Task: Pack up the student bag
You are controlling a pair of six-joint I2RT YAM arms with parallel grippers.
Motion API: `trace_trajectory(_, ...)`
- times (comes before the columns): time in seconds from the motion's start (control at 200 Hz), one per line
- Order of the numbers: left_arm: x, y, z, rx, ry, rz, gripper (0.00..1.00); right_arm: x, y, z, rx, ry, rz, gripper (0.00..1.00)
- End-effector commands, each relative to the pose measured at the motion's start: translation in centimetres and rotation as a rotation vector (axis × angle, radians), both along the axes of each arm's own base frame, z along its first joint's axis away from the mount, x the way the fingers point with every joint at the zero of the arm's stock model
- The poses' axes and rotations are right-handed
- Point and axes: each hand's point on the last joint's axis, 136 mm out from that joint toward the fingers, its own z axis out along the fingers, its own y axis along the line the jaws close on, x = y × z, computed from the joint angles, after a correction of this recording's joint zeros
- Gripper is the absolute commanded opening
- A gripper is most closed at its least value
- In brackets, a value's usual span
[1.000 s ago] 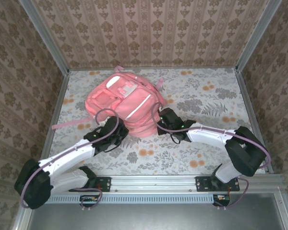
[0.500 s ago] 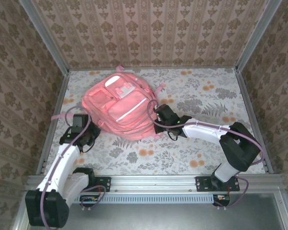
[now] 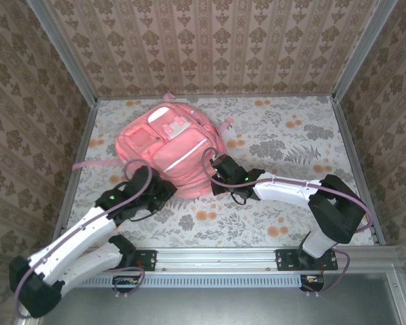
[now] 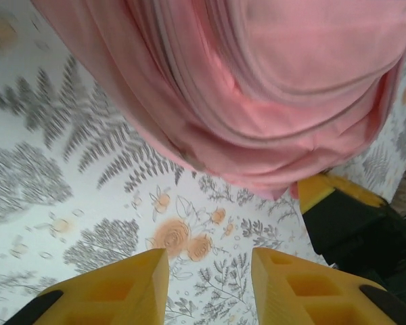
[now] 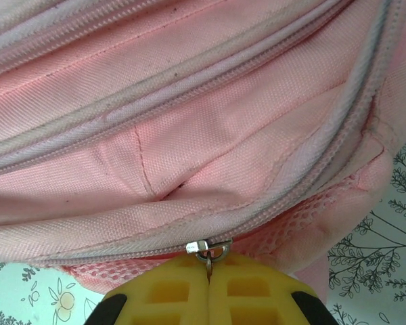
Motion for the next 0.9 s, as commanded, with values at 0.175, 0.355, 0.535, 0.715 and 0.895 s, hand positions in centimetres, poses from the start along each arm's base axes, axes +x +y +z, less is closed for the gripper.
trace_trajectory(0.175, 5.6, -6.8, 1.6, -0.086, -0.079, 0.226, 0.47, 0.0, -1.3, 0.2, -0.014, -0.03, -0.006, 0.0)
trace_trajectory(0.355, 7.1, -9.4, 0.2, -0.082, -0.048, 0.281, 0.52, 0.4, -1.8, 0.5, -0.01, -0.04, -0.012, 0.0)
trace_trajectory(0.535, 6.5, -9.4, -2.0, -0.024, 0.033, 0.352, 0.52, 0.7, -2.0, 0.6, -0.004, -0.043, -0.012, 0.0)
trace_trajectory(0.715, 4.3, -9.4, -3.7, -0.037, 0.135, 0.412, 0.51, 0.9, -2.0, 0.5, 0.01, -0.039, -0.013, 0.0)
trace_trajectory(0.895, 3.4, -9.1, -2.7, -0.098, 0.138, 0.442, 0.49, 1.0, -2.0, 0.5, 0.027, -0.034, -0.016, 0.0)
